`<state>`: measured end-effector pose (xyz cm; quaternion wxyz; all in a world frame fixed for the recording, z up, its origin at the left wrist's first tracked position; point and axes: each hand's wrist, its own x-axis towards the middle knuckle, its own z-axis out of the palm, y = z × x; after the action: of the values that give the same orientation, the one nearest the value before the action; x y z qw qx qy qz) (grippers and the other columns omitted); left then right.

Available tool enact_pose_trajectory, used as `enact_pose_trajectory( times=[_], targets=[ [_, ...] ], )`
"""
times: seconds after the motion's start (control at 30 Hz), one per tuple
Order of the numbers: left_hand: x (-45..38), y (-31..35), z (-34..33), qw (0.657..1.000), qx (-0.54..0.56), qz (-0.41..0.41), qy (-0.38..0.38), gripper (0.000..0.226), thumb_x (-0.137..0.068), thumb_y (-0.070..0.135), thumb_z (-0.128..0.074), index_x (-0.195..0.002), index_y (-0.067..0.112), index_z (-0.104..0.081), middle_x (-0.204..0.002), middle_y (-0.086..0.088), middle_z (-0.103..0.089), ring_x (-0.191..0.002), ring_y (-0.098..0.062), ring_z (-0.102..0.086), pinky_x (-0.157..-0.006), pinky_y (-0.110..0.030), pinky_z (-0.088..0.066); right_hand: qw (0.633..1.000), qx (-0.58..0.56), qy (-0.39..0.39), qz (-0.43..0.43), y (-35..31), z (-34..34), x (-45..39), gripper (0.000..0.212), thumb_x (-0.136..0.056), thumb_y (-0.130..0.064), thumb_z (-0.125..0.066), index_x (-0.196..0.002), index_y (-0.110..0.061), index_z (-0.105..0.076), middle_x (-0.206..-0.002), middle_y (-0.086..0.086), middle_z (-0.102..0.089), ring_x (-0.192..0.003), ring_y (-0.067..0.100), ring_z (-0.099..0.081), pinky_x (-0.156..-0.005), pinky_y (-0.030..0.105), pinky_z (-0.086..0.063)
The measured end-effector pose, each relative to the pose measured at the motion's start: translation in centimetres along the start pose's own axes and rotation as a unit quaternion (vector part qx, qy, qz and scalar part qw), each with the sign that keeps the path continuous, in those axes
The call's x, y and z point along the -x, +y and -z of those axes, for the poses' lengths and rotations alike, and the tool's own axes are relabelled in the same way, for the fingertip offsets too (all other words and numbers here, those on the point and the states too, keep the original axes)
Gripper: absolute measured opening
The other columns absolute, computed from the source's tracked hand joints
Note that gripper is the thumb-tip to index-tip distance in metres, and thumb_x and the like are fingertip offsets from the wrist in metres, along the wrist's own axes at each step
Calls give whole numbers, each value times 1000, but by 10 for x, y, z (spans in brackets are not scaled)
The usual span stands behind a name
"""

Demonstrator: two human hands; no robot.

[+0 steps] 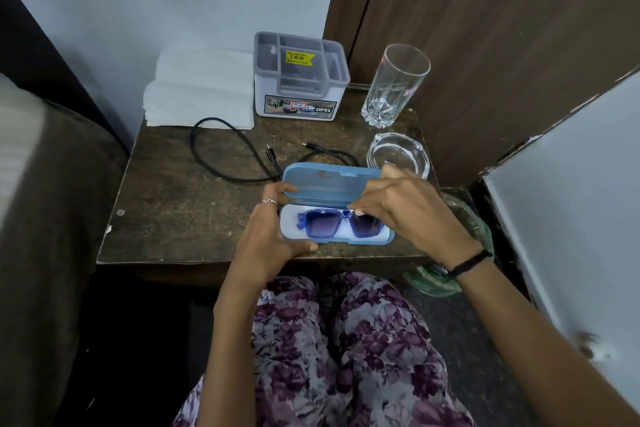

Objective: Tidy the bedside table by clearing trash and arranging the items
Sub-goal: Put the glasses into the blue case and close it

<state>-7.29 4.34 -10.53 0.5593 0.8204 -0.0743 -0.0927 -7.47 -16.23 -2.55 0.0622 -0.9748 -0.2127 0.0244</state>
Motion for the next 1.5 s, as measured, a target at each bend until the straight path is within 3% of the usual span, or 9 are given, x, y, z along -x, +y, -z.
enact_pose_trajectory(
  times=[0.1,0.27,0.53,0.67,0.77,0.9,1.07,1.33,1.5],
  targets=[
    [0,-1,-1,1000,-3,8,5,77,-54,8,-86,-102,28,-29,-104,10,-54,-89,-6,-55,-61,-9,-42,998,0,57,1,-1,-6,4,13,-86,-26,-63,-90,-25,-76,-77,-8,-69,-74,12,-35,-70,25,-30],
    [1,-1,-2,1000,7,18,9,73,-55,7,-86,-97,24,-28,-91,25,-49,-78,16,-52,-60,0,-40,992,-6,117,-45,-7,-19,16,14,-85,-29,-62,-86,-21,-74,-77,-7,-70,-73,19,-49,-68,36,-46],
    [1,-3,-2,1000,-7,7,16,71,-56,12,-86,-89,33,-27,-91,22,-52,-81,12,-51,-59,-9,-41,987,-9,157,-39,-8,-27,19,15,-85,-27,-62,-90,-19,-75,-81,-7,-70,-74,21,-53,-72,29,-38],
    [0,-6,-3,1000,5,6,15,71,-57,8,-84,-96,22,-27,-90,24,-52,-80,21,-52,-60,0,-40,978,-28,203,-41,-6,-28,21,18,-88,-25,-62,-98,-17,-73,-94,-4,-69,-82,20,-55,-76,33,-45],
    [0,-6,-3,1000,0,1,21,72,-57,8,-85,-93,32,-27,-97,15,-55,-84,8,-54,-61,2,-38,952,-101,276,-86,-5,-23,20,23,-91,-20,-59,-112,-16,-67,-118,1,-62,-98,18,-53,-91,26,-38],
    [1,0,-4,999,-11,-27,21,92,-57,8,-85,-88,66,-20,-118,-6,-49,-96,-11,-54,-65,3,-37,966,-99,196,-133,-4,-23,19,48,-93,-32,-53,-139,-21,-44,-131,-1,-56,-98,9,-38,-94,32,-37],
    [1,0,-3,999,33,-11,14,79,-57,2,-84,-107,27,-29,-100,22,-48,-84,0,-58,-62,0,-41,960,-74,254,-94,-6,-27,29,31,-92,-28,-55,-121,-18,-63,-107,-1,-64,-90,13,-39,-80,35,-39],
    [1,0,-2,998,55,-9,10,91,-57,0,-83,-114,27,-18,-91,18,-55,-72,22,-56,-58,3,-40,975,-28,216,-53,-4,-37,43,28,-89,-32,-56,-108,-17,-69,-98,2,-63,-92,12,-43,-76,33,-38],
    [-1,-3,-1,999,47,-13,4,102,-55,1,-85,-130,22,-18,-94,20,-54,-77,23,-54,-61,4,-38,983,-16,180,-41,-4,-42,43,41,-87,-37,-59,-122,-18,-60,-122,1,-61,-107,13,-46,-89,30,-34]
  ],
)
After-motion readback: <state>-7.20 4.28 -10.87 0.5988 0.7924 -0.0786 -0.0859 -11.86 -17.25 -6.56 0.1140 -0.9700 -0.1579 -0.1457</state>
